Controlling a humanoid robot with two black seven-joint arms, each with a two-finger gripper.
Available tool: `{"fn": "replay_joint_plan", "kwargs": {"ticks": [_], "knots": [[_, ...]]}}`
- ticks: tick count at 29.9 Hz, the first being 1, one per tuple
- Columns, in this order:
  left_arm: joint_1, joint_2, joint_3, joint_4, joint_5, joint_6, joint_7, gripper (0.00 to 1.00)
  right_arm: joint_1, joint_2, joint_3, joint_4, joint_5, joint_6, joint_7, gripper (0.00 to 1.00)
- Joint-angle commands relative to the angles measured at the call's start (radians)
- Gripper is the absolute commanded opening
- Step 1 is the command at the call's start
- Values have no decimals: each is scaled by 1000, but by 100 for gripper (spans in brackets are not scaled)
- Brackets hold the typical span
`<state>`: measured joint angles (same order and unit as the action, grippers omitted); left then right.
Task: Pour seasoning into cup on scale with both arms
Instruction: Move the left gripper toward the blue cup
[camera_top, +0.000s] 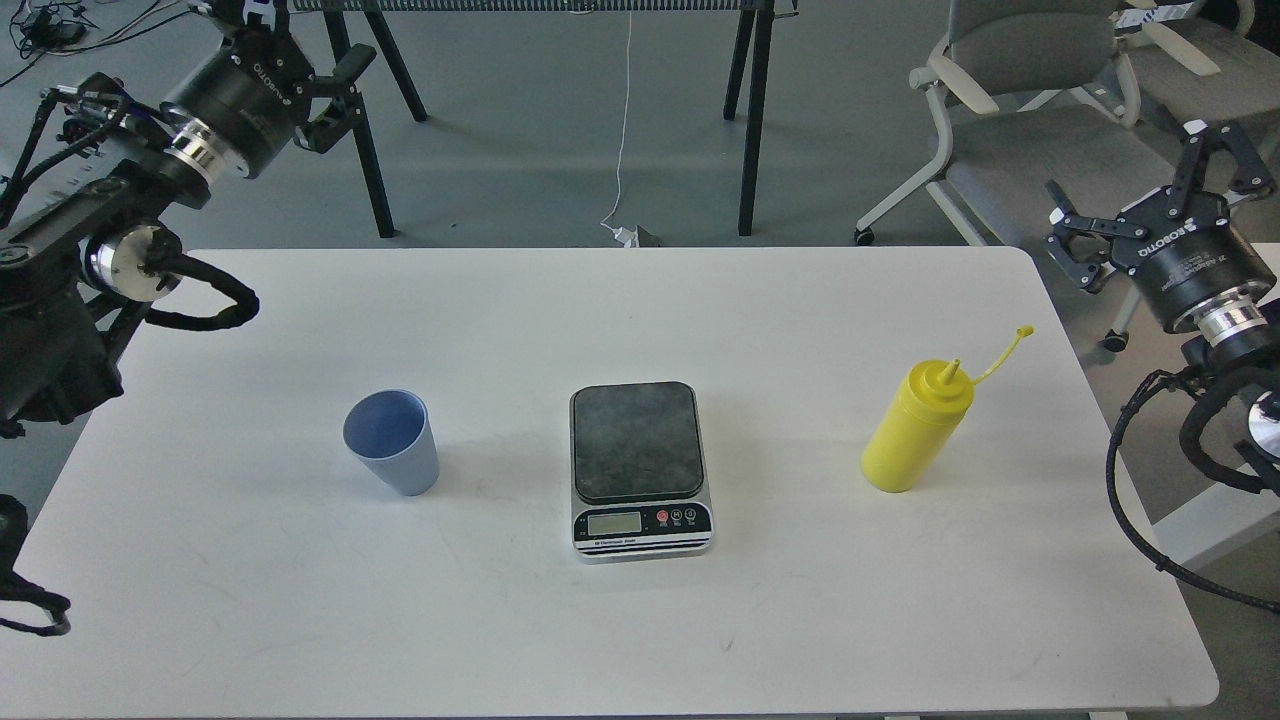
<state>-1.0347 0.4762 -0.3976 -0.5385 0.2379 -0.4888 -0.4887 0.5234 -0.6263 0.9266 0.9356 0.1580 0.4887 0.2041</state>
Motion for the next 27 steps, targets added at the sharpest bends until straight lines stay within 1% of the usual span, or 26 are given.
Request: {"fn": "replay_joint_plan", "kwargs": {"ticks": [1, 5, 7, 12, 17, 19, 21, 23, 25, 27], "knots": [[22, -1, -1, 0, -6, 0, 0, 100, -3, 0, -2, 2, 0, 0, 0, 100], [47, 7, -3, 0, -12, 0, 0, 100, -5, 0, -2, 0, 0, 0, 0, 100], [38, 12, -7, 3, -14, 0, 0, 100, -5, 0, 0, -1, 0, 0, 0, 100], [50, 13, -67, 12, -54, 0, 0, 100, -6, 5, 0, -1, 0, 0, 0, 100], [35, 16, -75, 20, -48, 0, 0, 100, -8, 11, 0, 0, 0, 0, 1, 100], [25, 41, -70, 11, -29, 0, 0, 99, -8, 14, 0, 0, 0, 0, 1, 99], [-14, 103, -61, 11, 58, 0, 0, 98, -9, 16, 0, 0, 0, 0, 1, 99], [-69, 160, -60, 3, 264, 0, 0, 98, -11, 20, 0, 0, 2, 0, 1, 100], [-132, 189, -60, -30, 523, 0, 0, 99, -13, 23, 0, 2, 0, 0, 1, 100], [-195, 214, -58, -99, 814, 0, 0, 99, -13, 30, 0, 2, 2, 0, 3, 99]]}}
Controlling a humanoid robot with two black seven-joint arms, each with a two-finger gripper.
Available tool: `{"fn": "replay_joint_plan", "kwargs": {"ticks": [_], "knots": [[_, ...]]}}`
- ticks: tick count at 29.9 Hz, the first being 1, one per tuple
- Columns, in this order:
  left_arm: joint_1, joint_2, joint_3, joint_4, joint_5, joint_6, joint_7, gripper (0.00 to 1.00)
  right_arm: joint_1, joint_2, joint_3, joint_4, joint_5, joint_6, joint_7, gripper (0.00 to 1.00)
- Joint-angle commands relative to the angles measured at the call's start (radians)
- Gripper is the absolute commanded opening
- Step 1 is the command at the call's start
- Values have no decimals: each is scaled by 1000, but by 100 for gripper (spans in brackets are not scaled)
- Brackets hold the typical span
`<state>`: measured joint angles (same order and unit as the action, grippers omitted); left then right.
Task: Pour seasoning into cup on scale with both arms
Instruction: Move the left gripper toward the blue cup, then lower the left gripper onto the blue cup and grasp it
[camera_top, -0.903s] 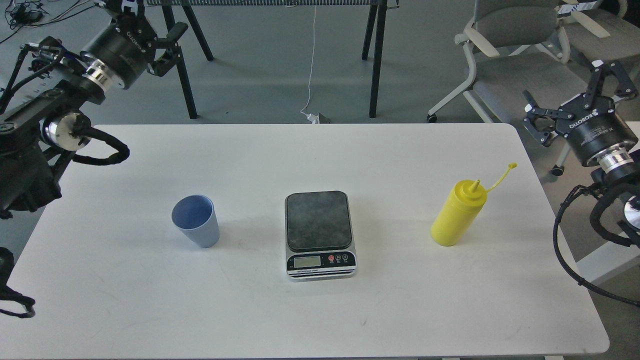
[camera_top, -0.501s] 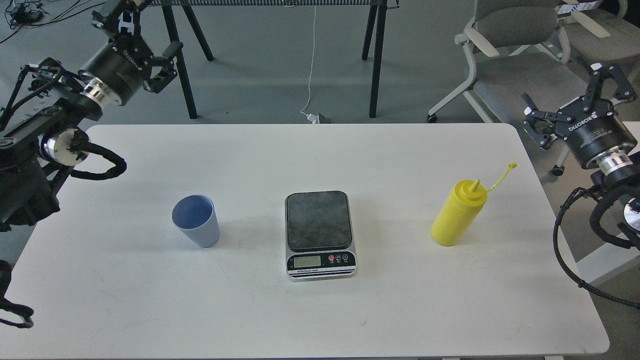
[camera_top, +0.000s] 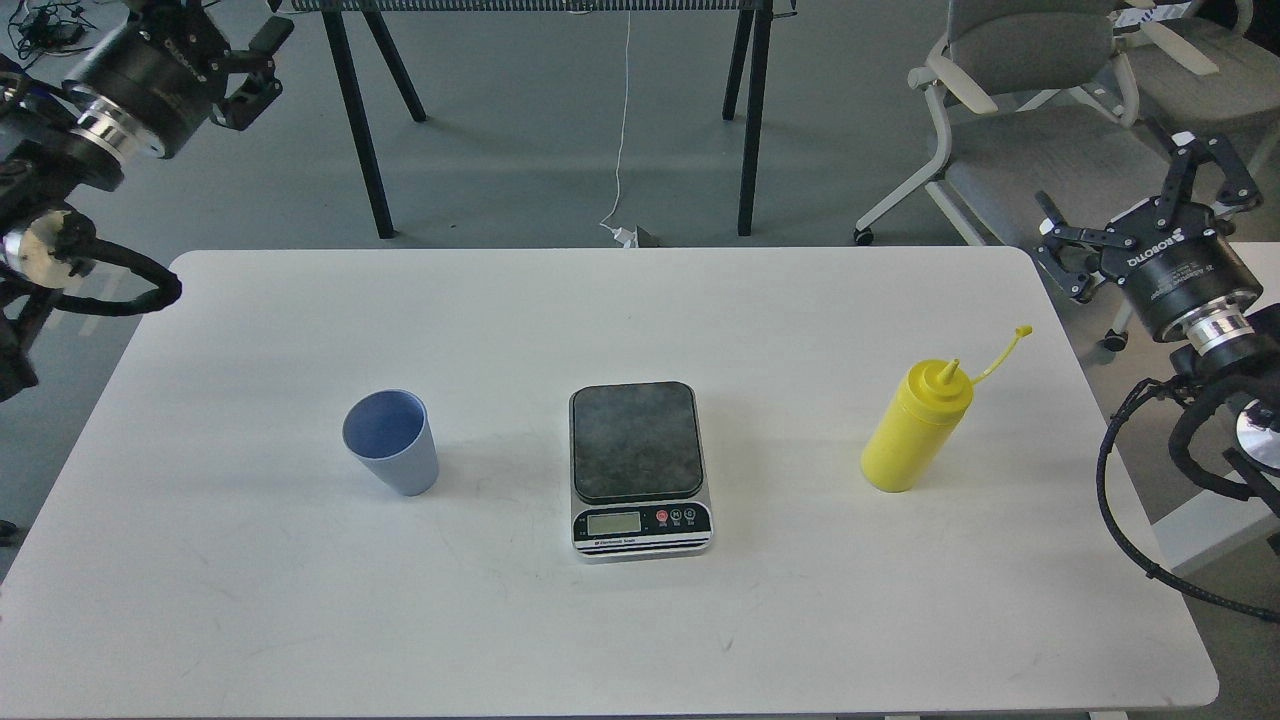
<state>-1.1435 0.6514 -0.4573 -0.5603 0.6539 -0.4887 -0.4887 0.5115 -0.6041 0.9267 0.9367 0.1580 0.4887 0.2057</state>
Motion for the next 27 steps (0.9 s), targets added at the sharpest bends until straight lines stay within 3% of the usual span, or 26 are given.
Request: {"fn": "replay_joint_plan", "kwargs": {"ticks": [1, 7, 12, 19, 27], "knots": [[-113, 57, 2, -125, 540, 0, 0, 99, -1, 9, 0, 2, 2, 0, 1, 100], [-142, 119, 17, -427, 1177, 0, 0, 100, -11, 7, 0, 14, 0, 0, 1, 100], [-144, 122, 224, -645, 1528, 0, 0, 100, -16, 7, 0, 16, 2, 0, 1, 100], [-206, 125, 577, -661, 1528, 0, 0, 99, -44, 3, 6, 45, 2, 0, 1, 99], [-187, 123, 608, -658, 1528, 0, 0, 98, -42, 6, 15, 48, 2, 0, 1, 99]]}}
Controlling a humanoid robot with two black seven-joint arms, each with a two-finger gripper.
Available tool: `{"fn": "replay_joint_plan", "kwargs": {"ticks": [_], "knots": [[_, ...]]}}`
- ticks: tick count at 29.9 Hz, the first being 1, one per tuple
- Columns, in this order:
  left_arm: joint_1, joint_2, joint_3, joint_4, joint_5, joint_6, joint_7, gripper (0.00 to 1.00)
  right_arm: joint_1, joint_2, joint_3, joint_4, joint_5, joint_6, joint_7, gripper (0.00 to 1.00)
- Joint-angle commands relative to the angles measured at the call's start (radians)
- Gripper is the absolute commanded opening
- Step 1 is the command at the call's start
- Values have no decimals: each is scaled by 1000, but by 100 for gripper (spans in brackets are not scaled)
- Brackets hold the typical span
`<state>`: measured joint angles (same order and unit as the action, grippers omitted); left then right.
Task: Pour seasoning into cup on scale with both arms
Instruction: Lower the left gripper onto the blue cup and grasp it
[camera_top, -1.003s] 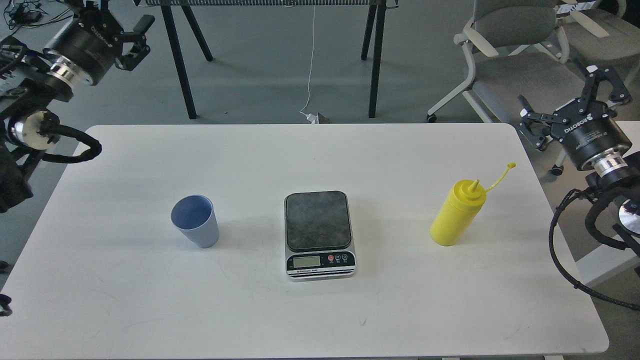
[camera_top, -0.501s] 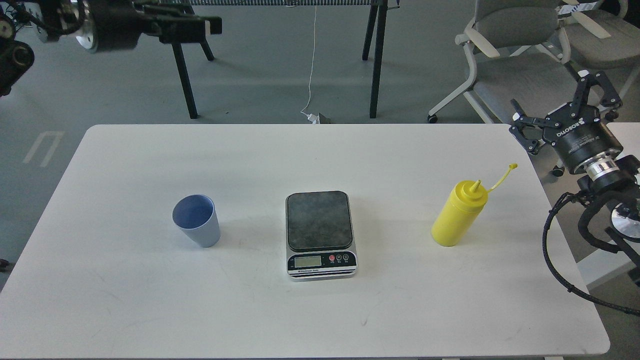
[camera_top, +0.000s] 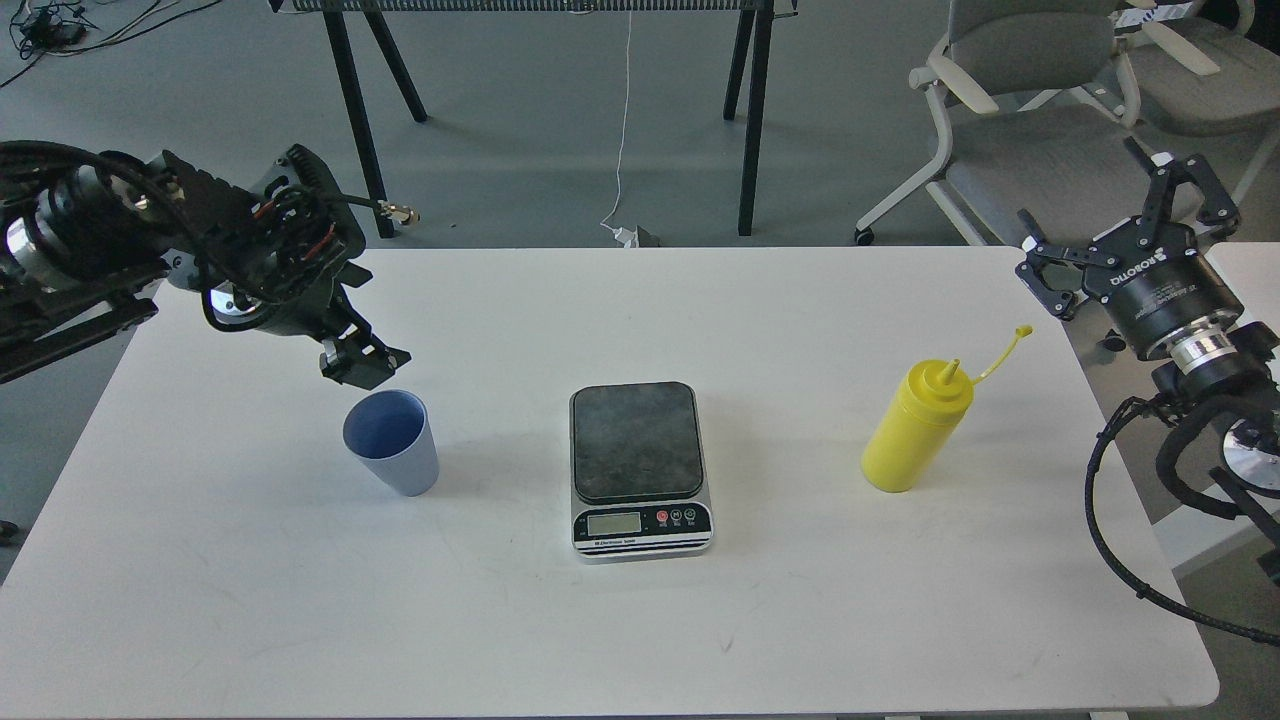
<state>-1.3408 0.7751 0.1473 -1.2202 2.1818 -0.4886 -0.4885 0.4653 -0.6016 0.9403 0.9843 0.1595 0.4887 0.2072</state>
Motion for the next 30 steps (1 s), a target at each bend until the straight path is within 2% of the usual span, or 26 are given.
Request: {"fn": "replay_joint_plan", "kwargs": {"ticks": [1, 9, 30], "knots": [[20, 0, 3, 4, 0, 0, 0, 98, 7, 3, 2, 0, 0, 0, 0, 100], [80, -22, 2, 51, 0, 0, 0, 97, 7, -4, 0, 2, 0, 0, 0, 100], [149, -123, 3, 189, 0, 0, 0, 95, 7, -15, 2, 2, 0, 0, 0, 100]]}}
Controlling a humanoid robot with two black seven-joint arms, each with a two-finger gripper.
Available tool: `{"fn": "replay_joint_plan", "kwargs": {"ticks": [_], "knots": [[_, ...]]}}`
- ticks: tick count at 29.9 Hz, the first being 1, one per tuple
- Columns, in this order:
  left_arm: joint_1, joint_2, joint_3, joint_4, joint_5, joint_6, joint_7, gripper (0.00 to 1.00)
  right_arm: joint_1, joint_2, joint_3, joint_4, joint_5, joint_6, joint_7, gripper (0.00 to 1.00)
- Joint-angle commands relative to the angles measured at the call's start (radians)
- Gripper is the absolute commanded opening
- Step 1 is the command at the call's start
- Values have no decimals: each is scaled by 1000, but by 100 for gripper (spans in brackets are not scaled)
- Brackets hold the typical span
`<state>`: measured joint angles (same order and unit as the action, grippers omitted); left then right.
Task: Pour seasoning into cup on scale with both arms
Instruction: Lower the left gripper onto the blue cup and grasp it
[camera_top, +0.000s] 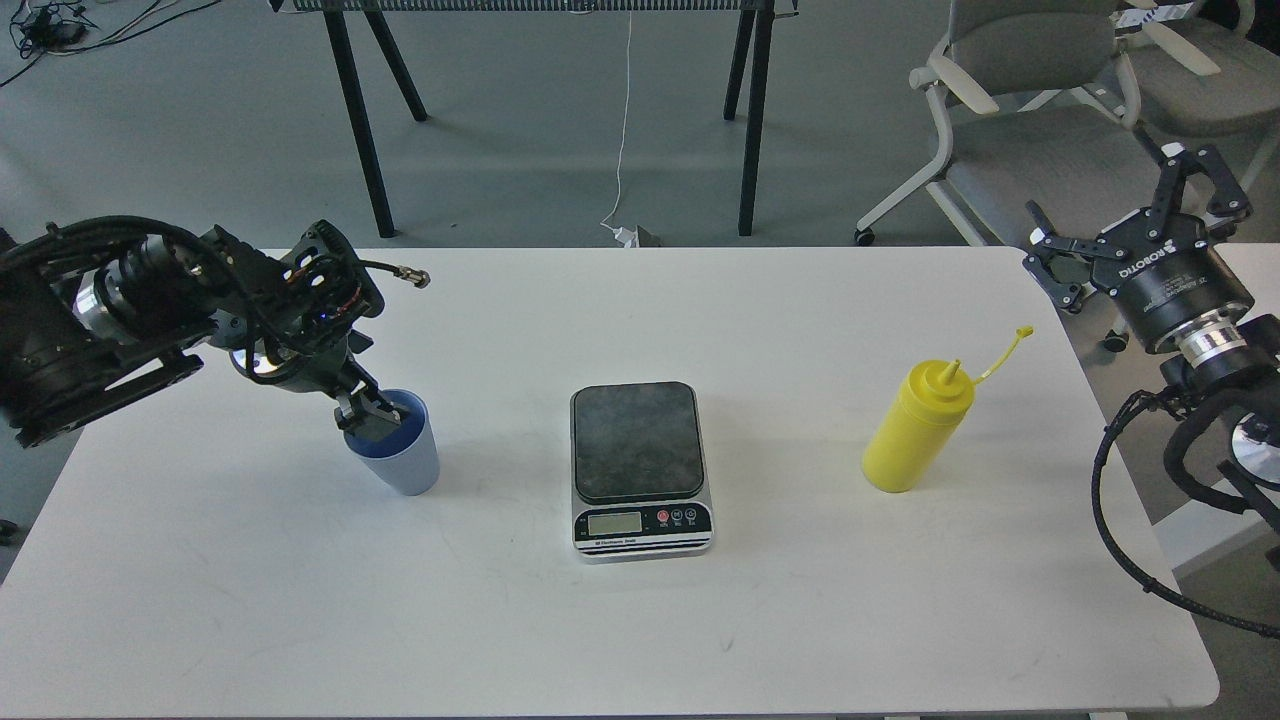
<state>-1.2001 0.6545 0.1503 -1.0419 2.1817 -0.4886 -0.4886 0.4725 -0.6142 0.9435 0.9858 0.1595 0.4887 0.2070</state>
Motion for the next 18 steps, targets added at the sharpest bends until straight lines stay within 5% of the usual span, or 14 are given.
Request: {"fn": "replay_joint_plan", "kwargs": {"ticks": [1, 11, 18], "knots": [[8, -3, 0, 11, 0, 0, 0, 95, -2, -1, 0, 1, 0, 0, 0, 99], [31, -38, 2, 91, 0, 0, 0, 93, -8, -4, -2, -1, 0, 0, 0, 99], [47, -44, 2, 112, 0, 0, 0, 77, -9, -4, -2, -1, 0, 0, 0, 100]]}}
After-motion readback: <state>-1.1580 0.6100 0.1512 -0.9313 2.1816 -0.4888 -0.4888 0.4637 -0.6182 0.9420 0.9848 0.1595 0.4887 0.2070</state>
